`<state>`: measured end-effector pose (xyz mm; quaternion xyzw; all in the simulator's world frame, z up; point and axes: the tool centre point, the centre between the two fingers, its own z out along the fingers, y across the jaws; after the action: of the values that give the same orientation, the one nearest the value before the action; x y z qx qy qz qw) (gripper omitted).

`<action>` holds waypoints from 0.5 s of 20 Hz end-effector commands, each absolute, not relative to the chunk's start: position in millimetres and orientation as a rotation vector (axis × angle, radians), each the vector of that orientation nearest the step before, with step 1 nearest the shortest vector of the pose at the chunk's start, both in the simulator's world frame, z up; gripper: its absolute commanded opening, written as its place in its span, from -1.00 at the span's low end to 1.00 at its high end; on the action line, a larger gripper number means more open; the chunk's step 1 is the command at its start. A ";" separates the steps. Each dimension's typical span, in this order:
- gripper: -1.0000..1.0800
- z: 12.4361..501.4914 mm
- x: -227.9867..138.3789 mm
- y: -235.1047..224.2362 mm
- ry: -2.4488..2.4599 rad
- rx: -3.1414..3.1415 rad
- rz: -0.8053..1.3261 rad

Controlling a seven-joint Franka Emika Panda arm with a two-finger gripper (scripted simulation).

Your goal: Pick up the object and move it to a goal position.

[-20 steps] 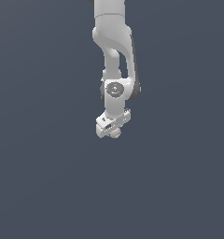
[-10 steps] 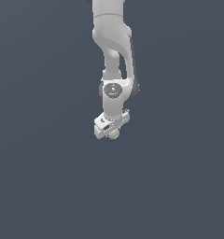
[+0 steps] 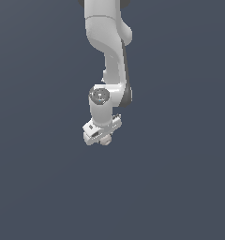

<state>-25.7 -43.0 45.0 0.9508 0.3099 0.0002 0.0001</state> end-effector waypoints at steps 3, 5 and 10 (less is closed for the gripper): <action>-1.00 47.8 -2.5 -73.8 0.973 2.987 0.001; -1.00 49.0 8.2 -87.6 0.973 2.987 0.001; -1.00 51.7 32.7 -119.0 0.973 2.987 0.001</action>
<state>25.3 -109.7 50.8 0.9509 0.3094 0.0002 0.0003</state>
